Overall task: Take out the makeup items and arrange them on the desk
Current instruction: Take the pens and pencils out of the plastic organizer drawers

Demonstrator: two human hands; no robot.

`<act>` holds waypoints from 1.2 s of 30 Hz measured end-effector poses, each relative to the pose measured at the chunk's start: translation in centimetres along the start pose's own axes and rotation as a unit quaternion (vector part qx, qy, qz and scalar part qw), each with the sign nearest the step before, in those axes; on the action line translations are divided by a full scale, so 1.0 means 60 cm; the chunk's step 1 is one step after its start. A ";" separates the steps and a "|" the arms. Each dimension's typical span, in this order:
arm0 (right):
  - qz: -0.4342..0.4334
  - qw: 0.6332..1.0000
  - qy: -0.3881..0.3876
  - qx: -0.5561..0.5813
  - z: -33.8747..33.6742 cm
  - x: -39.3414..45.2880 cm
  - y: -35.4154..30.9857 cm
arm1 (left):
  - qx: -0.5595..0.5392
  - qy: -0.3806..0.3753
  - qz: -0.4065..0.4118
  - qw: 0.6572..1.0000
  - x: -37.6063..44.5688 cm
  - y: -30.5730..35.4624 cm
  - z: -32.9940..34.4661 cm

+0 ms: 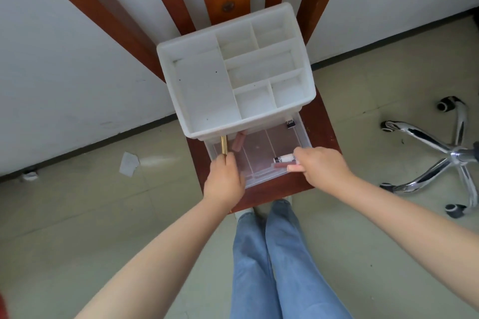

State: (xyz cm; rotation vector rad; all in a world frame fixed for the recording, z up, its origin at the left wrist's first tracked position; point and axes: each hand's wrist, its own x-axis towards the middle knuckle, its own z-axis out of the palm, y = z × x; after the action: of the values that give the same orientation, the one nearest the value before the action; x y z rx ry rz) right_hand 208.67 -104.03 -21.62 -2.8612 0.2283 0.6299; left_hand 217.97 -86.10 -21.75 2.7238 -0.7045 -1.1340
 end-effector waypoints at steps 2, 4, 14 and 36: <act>0.053 0.996 -0.068 0.005 0.001 0.014 0.019 | -0.063 0.013 -0.069 0.996 0.030 0.027 0.014; 0.071 0.995 -0.074 0.014 0.003 0.032 0.022 | -0.041 0.036 -0.092 0.994 0.066 0.038 0.030; 0.208 0.942 0.006 0.262 0.041 0.026 0.068 | -0.018 0.107 -0.100 0.989 0.133 0.041 0.068; 0.310 0.761 -0.008 0.570 0.039 0.022 0.097 | 0.091 -0.071 0.119 0.986 0.144 0.130 0.068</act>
State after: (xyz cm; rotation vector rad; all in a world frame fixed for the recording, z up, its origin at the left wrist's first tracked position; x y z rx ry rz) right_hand 207.83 -109.25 -25.20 -1.5390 1.1287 0.3696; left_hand 217.52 -96.68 -28.14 2.6235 -1.1727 -1.2691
